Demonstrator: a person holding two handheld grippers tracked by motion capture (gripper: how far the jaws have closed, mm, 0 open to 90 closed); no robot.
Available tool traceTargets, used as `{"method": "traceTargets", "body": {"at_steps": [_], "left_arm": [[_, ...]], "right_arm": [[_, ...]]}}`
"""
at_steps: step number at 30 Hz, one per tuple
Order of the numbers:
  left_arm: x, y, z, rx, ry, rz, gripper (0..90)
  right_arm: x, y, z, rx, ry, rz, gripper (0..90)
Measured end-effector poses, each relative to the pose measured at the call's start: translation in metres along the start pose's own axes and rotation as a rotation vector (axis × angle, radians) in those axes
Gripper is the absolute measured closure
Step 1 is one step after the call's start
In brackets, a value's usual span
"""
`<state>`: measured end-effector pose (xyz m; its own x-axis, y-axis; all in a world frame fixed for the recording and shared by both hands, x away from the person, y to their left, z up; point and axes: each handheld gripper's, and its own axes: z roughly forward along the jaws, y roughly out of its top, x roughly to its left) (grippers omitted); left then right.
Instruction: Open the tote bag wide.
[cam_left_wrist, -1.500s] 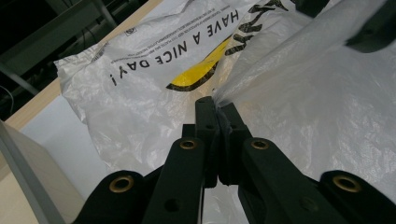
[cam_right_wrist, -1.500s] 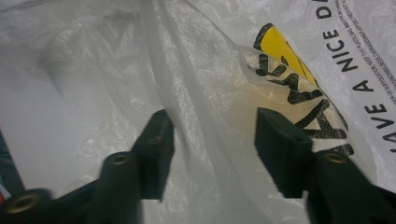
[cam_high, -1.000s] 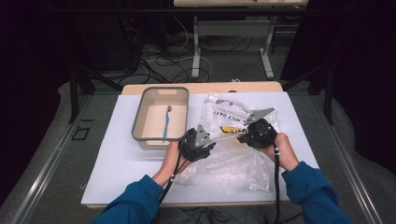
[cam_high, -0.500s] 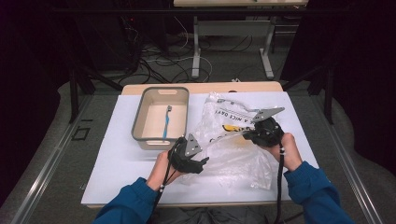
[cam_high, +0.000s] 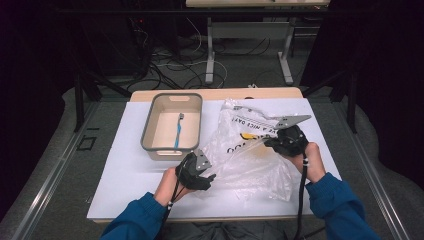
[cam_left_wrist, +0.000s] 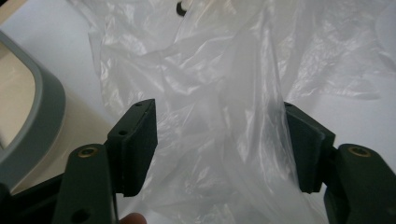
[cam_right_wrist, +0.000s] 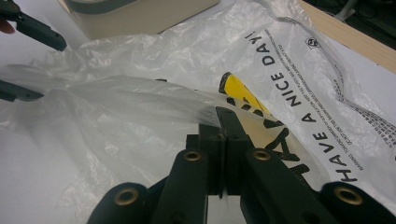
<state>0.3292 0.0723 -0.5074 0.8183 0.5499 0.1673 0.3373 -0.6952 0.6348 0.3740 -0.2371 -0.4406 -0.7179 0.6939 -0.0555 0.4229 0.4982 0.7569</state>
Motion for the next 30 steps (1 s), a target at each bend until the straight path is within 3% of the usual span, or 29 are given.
{"method": "traceTargets", "body": {"at_steps": [1, 4, 6, 7, 9, 10, 12, 13, 14, 18, 22, 30], "left_arm": [[0.0, -0.001, 0.002, -0.01, 0.02, -0.005, 40.1], [0.001, -0.003, 0.004, -0.008, 0.008, 0.002, 50.6], [0.002, -0.004, 0.005, -0.01, -0.003, 0.006, 63.2], [0.001, -0.004, 0.007, -0.023, 0.008, 0.008, 63.2], [0.002, -0.004, 0.007, -0.021, 0.002, 0.004, 71.6], [0.001, -0.005, 0.009, -0.051, 0.019, -0.015, 76.1], [0.004, -0.004, 0.007, -0.059, 0.022, -0.005, 84.8], [0.004, -0.004, 0.007, -0.089, 0.044, -0.012, 87.5], [0.006, -0.003, 0.005, -0.091, 0.038, -0.013, 88.7], [0.011, -0.001, 0.0, -0.157, 0.091, -0.033, 89.5], [0.017, 0.001, -0.003, -0.184, 0.121, -0.042, 89.5], [0.017, 0.009, -0.004, -0.247, 0.154, -0.035, 89.4]], "right_arm": [[0.001, 0.0, -0.002, -0.004, -0.006, 0.008, 90.0], [0.0, 0.002, -0.006, -0.02, -0.013, 0.005, 90.0], [0.001, 0.003, -0.01, -0.027, -0.009, 0.004, 90.0], [0.001, 0.003, -0.01, -0.027, -0.009, 0.004, 90.0], [0.002, 0.004, -0.012, -0.034, -0.008, 0.001, 90.0], [0.003, 0.005, -0.013, -0.035, -0.01, -0.012, 90.0], [0.004, 0.006, -0.015, -0.039, -0.012, -0.019, 90.0], [0.005, 0.007, -0.016, -0.043, -0.014, -0.022, 90.0], [0.007, 0.008, -0.017, -0.044, -0.019, -0.014, 90.0], [0.008, 0.009, -0.021, -0.06, -0.021, -0.022, 90.0], [0.006, 0.009, -0.023, -0.058, -0.029, -0.038, 90.0], [-0.001, 0.003, -0.017, -0.013, -0.028, -0.018, 90.0]]}}
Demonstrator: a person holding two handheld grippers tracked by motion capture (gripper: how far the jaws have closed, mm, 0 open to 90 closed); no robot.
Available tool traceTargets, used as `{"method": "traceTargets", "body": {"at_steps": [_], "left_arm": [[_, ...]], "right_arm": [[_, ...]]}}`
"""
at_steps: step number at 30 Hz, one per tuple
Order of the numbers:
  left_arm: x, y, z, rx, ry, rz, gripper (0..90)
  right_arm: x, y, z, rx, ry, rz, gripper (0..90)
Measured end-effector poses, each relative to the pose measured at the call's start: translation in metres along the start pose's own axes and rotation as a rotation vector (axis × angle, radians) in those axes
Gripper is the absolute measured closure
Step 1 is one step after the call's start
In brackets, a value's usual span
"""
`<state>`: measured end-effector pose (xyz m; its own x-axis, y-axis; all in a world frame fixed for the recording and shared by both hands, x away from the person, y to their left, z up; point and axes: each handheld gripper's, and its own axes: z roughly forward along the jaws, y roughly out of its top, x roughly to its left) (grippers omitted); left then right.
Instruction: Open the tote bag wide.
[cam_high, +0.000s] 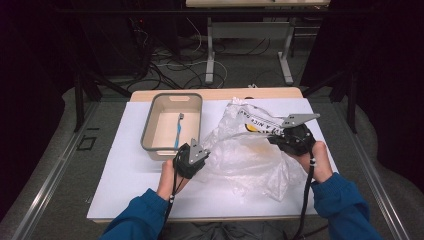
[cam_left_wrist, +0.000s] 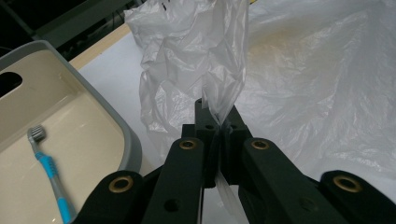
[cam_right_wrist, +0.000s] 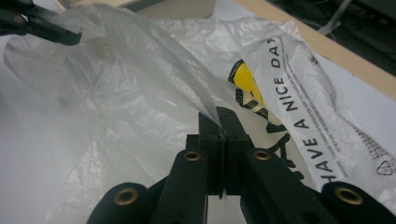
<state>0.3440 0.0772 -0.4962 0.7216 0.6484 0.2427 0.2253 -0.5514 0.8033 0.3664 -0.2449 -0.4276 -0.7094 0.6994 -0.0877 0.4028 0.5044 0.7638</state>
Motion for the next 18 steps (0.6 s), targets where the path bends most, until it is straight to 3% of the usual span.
{"method": "traceTargets", "body": {"at_steps": [5, 6, 7, 9, 10, 15, 18], "left_arm": [[-0.001, -0.001, 0.008, 0.03, -0.038, -0.01, 84.1], [-0.001, -0.001, 0.008, 0.044, -0.043, -0.007, 79.3], [-0.003, -0.001, 0.009, 0.046, -0.043, -0.006, 67.4], [-0.005, -0.001, 0.007, 0.064, -0.055, 0.004, 62.0], [-0.008, -0.001, 0.006, 0.061, -0.051, 0.004, 49.8], [-0.018, -0.003, -0.009, 0.1, -0.068, 0.029, 36.6], [-0.02, -0.004, -0.013, 0.12, -0.083, 0.009, 31.6]], "right_arm": [[-0.004, -0.003, 0.003, -0.005, -0.019, 0.019, 90.0], [-0.004, -0.003, 0.002, -0.016, -0.029, 0.021, 90.0], [-0.006, -0.003, -0.001, -0.024, -0.033, 0.034, 90.0], [-0.007, -0.003, -0.002, -0.029, -0.034, 0.033, 90.0], [-0.008, -0.003, -0.003, -0.032, -0.043, 0.035, 90.0], [-0.008, -0.003, -0.007, -0.045, -0.056, 0.043, 90.0], [-0.007, -0.002, -0.011, -0.055, -0.058, 0.043, 90.0]]}}
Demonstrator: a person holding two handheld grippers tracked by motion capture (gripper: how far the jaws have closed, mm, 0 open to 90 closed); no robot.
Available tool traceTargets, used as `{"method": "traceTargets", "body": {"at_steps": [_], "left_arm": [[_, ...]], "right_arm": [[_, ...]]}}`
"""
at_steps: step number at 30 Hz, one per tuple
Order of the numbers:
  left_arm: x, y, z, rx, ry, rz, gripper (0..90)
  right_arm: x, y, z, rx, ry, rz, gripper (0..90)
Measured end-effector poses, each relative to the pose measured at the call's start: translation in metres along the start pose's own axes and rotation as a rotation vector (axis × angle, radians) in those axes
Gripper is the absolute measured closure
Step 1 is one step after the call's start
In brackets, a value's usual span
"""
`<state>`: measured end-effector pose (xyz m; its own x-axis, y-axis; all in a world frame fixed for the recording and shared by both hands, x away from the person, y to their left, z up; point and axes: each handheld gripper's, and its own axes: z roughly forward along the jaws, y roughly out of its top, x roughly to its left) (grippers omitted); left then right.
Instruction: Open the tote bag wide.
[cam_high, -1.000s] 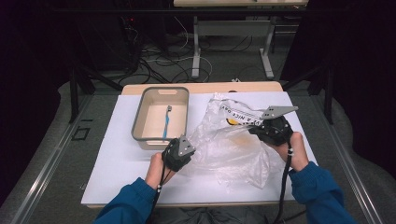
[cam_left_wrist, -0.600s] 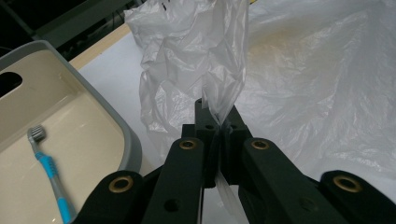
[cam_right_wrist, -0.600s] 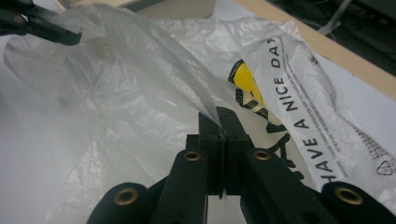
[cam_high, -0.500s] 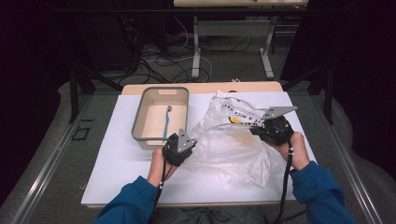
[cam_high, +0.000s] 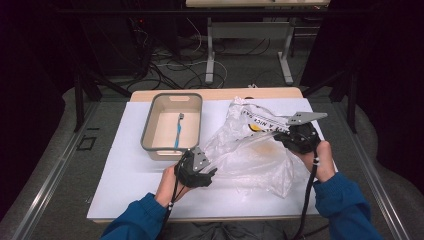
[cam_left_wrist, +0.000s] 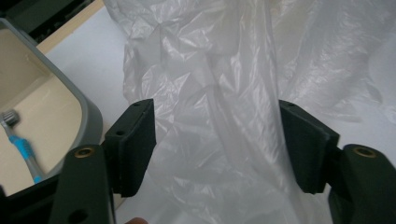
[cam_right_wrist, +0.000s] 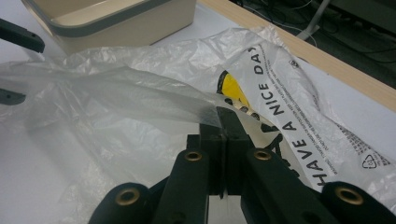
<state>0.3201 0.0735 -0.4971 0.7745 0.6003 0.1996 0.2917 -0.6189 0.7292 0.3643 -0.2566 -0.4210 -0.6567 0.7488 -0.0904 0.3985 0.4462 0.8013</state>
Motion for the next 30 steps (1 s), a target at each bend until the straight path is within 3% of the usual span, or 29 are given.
{"method": "traceTargets", "body": {"at_steps": [5, 7, 11, 13, 14, 17, 23, 26, 27, 30], "left_arm": [[-0.001, -0.001, 0.0, 0.02, -0.014, 0.009, 26.9], [-0.001, 0.0, -0.001, 0.002, 0.001, 0.002, 26.1], [0.002, 0.0, -0.004, -0.013, -0.011, -0.008, 23.7], [0.003, 0.0, -0.004, 0.012, -0.036, -0.021, 22.0], [0.002, -0.001, -0.003, 0.008, -0.026, -0.027, 21.6], [0.001, -0.002, -0.001, 0.041, -0.068, -0.035, 20.1], [-0.004, -0.004, 0.005, 0.099, -0.109, 0.005, 17.7], [-0.005, -0.002, 0.002, 0.064, -0.125, 0.002, 15.1], [-0.006, -0.001, 0.001, 0.04, -0.121, -0.019, 12.8], [-0.006, 0.0, -0.003, 0.044, -0.144, -0.03, 6.8]], "right_arm": [[0.001, 0.001, -0.004, -0.002, -0.006, 0.0, 90.0], [0.001, -0.001, -0.001, 0.009, -0.001, -0.002, 90.0], [-0.001, -0.003, 0.005, 0.027, 0.001, 0.0, 90.0], [-0.002, -0.004, 0.005, 0.022, -0.005, 0.005, 90.0], [-0.003, -0.004, 0.004, 0.026, -0.005, 0.007, 90.0], [-0.004, -0.005, 0.004, 0.018, -0.011, 0.006, 90.0], [-0.002, -0.006, 0.008, 0.031, -0.003, 0.003, 90.0], [-0.001, -0.007, 0.012, 0.042, 0.002, -0.006, 90.0], [0.0, -0.008, 0.013, 0.045, 0.002, -0.005, 90.0], [0.001, -0.009, 0.017, 0.055, 0.002, -0.007, 90.0]]}}
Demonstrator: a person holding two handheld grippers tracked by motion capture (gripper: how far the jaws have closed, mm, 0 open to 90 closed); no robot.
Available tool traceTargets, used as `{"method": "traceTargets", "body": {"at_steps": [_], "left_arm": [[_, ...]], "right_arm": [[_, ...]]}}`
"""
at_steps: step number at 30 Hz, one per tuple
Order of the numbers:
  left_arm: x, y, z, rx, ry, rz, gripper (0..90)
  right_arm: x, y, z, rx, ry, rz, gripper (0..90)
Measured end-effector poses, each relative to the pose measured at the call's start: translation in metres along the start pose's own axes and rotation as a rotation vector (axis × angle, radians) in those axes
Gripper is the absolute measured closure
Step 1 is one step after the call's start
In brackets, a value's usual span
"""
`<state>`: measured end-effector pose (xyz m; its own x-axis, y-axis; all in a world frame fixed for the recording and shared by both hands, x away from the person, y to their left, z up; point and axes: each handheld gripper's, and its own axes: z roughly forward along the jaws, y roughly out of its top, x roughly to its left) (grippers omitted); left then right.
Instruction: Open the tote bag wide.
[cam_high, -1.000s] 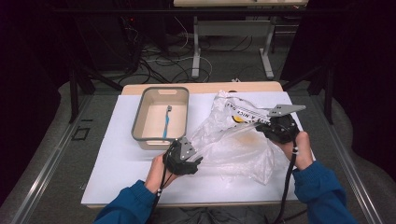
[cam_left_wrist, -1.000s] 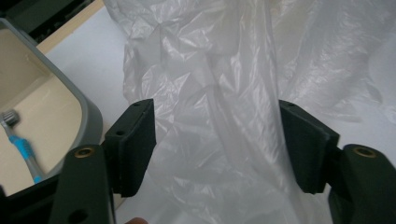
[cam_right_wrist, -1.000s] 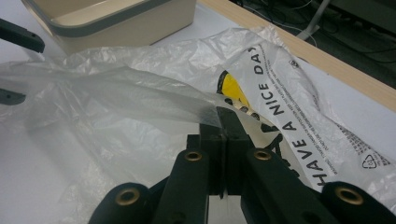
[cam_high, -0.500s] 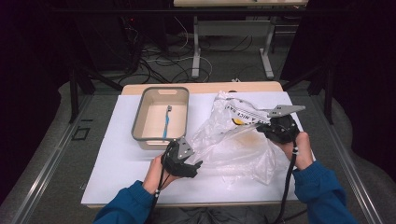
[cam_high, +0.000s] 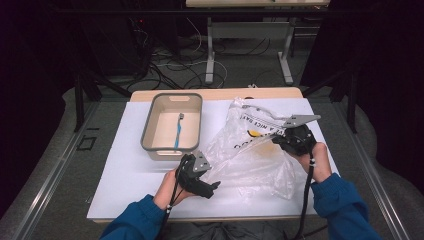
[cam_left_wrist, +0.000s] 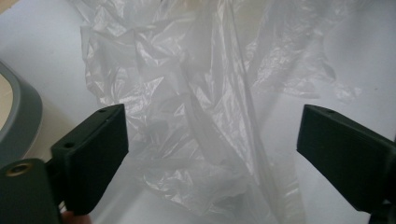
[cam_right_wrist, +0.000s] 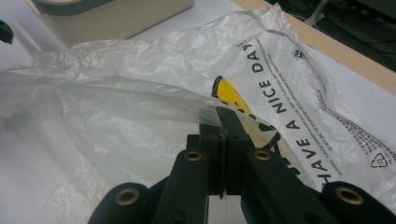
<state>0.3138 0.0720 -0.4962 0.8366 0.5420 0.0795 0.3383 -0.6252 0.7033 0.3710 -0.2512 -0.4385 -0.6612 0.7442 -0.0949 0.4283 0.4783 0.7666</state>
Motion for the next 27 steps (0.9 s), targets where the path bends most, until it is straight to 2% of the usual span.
{"method": "traceTargets", "body": {"at_steps": [2, 4, 5, 6, 8, 10, 11, 12, 13, 14, 15, 18, 20, 23, 25, 27], "left_arm": [[-0.001, -0.003, 0.001, 0.005, 0.013, -0.001, 6.0], [0.0, -0.008, 0.003, 0.051, 0.035, 0.014, 6.1], [0.001, -0.01, 0.003, 0.069, 0.027, 0.01, 6.7], [0.002, -0.012, 0.005, 0.067, 0.048, 0.002, 8.6], [0.006, -0.015, 0.01, 0.083, 0.076, -0.01, 14.4], [0.011, -0.018, 0.014, 0.093, 0.067, -0.022, 21.1], [0.011, -0.02, 0.018, 0.08, 0.087, -0.023, 28.6], [0.013, -0.022, 0.021, 0.087, 0.094, -0.03, 35.3], [0.014, -0.023, 0.022, 0.092, 0.072, -0.031, 39.0], [0.015, -0.024, 0.023, 0.087, 0.067, -0.034, 46.0], [0.014, -0.025, 0.026, 0.063, 0.086, -0.035, 53.0], [0.017, -0.024, 0.026, 0.029, 0.085, -0.045, 69.8], [0.018, -0.023, 0.026, -0.011, 0.112, -0.054, 78.7], [0.023, -0.021, 0.024, -0.049, 0.129, -0.066, 85.8], [0.025, -0.018, 0.02, -0.057, 0.12, -0.073, 87.7], [0.025, -0.016, 0.02, -0.096, 0.15, -0.076, 88.3]], "right_arm": [[0.0, 0.0, 0.001, 0.004, -0.002, 0.001, 90.0], [0.0, 0.0, 0.0, -0.005, -0.004, 0.0, 90.0], [-0.001, 0.0, -0.001, -0.004, -0.004, 0.004, 90.0], [-0.001, 0.0, -0.002, -0.011, -0.006, 0.007, 90.0], [-0.002, 0.001, -0.004, -0.016, -0.012, 0.006, 90.0], [-0.002, 0.001, -0.006, -0.026, -0.012, 0.007, 90.0], [-0.002, 0.002, -0.007, -0.028, -0.01, 0.005, 90.0], [-0.001, 0.003, -0.009, -0.033, -0.013, -0.002, 90.0], [-0.001, 0.004, -0.011, -0.042, -0.01, -0.001, 90.0], [0.0, 0.005, -0.012, -0.047, -0.007, -0.001, 90.0], [0.001, 0.006, -0.014, -0.047, -0.006, -0.006, 90.0], [0.004, 0.009, -0.019, -0.056, -0.009, -0.014, 90.0], [0.005, 0.01, -0.02, -0.058, -0.003, -0.019, 90.0], [0.006, 0.01, -0.021, -0.055, 0.001, -0.021, 90.0], [0.007, 0.011, -0.022, -0.057, 0.001, -0.023, 90.0], [0.008, 0.012, -0.024, -0.065, -0.001, -0.027, 90.0]]}}
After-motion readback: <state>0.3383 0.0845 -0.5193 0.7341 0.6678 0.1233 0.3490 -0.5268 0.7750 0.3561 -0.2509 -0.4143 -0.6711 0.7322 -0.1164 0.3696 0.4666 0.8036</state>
